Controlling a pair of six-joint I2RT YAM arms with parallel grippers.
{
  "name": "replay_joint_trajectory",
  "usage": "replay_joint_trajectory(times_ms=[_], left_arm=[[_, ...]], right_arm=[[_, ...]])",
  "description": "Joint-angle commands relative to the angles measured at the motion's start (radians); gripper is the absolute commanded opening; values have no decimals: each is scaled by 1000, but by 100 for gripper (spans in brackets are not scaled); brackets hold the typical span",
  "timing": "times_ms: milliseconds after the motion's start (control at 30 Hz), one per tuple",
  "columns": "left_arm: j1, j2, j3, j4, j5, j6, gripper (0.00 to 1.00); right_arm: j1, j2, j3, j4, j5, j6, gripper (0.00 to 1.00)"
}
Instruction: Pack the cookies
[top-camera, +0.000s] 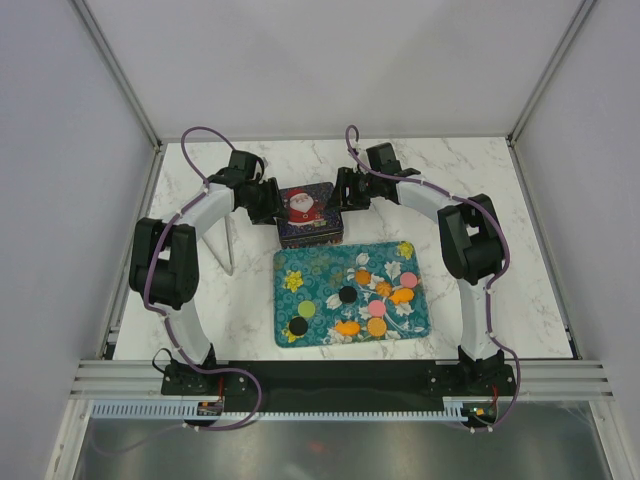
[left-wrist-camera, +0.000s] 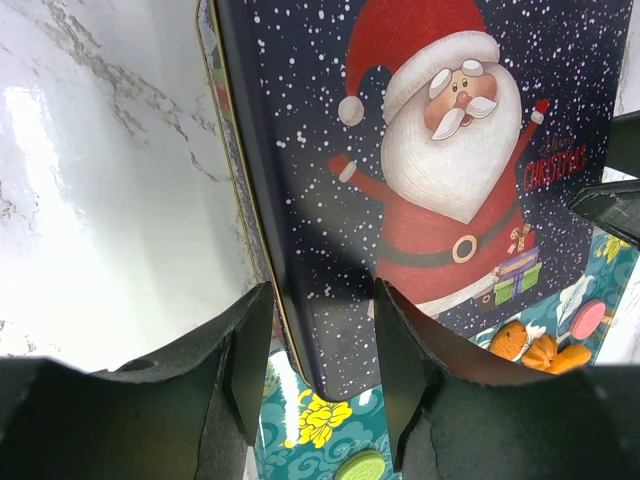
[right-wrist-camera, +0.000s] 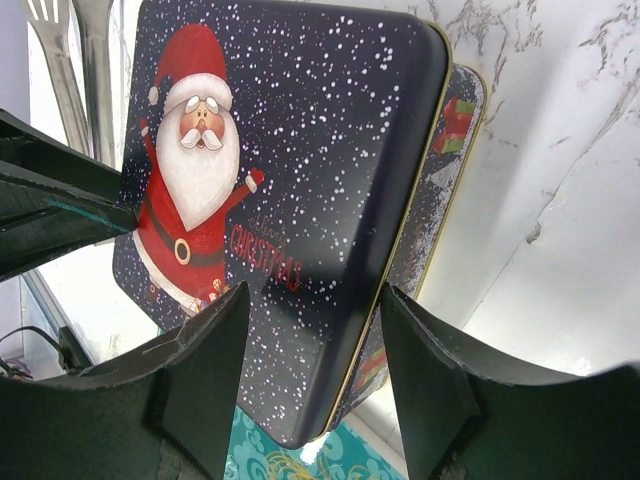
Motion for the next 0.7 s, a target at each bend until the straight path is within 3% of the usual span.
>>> replay_joint_trajectory(times_ms=[0, 667], left_arm=[[-8, -19, 5, -12, 9, 34, 52], [-14, -51, -10, 8, 14, 30, 52]], right_arm=[[11, -3, 24, 38, -32, 5, 62], [27, -79, -12, 57, 2, -13, 58]])
